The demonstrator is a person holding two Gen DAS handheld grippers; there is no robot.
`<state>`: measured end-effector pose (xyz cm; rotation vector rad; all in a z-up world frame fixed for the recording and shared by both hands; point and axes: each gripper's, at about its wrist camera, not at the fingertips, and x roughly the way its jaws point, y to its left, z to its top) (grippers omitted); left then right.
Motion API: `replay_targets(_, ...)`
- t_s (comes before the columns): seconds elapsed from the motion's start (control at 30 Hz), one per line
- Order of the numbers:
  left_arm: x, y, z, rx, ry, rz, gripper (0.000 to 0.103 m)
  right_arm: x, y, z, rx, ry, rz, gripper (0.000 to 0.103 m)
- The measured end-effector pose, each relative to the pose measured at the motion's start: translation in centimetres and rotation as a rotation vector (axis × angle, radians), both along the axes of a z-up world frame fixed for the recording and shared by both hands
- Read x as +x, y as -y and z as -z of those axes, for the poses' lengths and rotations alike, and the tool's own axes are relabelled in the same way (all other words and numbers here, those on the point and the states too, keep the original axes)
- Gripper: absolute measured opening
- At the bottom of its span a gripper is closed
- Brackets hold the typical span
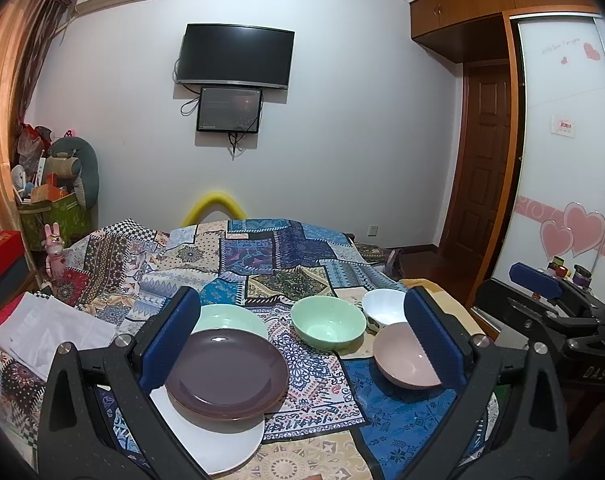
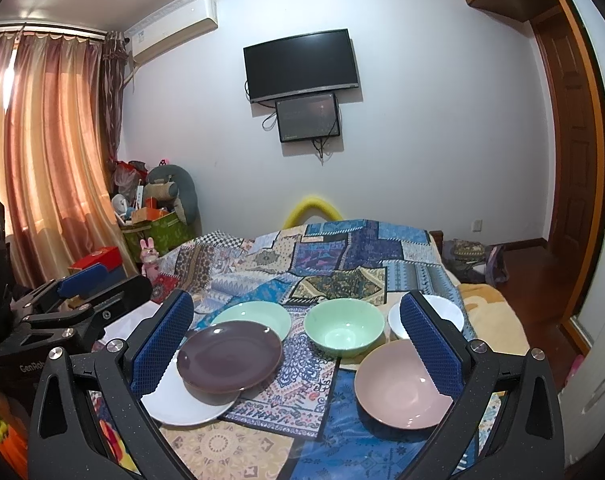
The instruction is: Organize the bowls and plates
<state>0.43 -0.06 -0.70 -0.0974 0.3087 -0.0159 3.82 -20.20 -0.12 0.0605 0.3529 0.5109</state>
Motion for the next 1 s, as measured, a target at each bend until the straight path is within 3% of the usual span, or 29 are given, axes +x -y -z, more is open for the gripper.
replay_targets(0.37, 1.9, -3.0, 2.6, -0.013, -0.062, -0.070, 0.103, 2.6, -1.7, 2.8, -0.039, -0.082, -0.008, 0.103)
replay_targets(0.67, 5.5, -7.8, 7.3, -0.046, -0.229, -0.085, 0.103, 5.5, -3.9, 6.5, -0.056, -0.207, -0.034, 0.103)
replay_targets(0.83, 7.1, -10.0, 9.3, -0.003, -0.286, -0.146, 0.103, 7.1, -6.1, 8.6, -0.078, -0.288, -0.066, 0.103)
replay_targets(1.0, 9.2, -12.6, 11.2, 0.006, -0.343, -0.147, 0.103, 8.7, -8.4, 10.8, -0.126, -0.371, -0.084, 0.098)
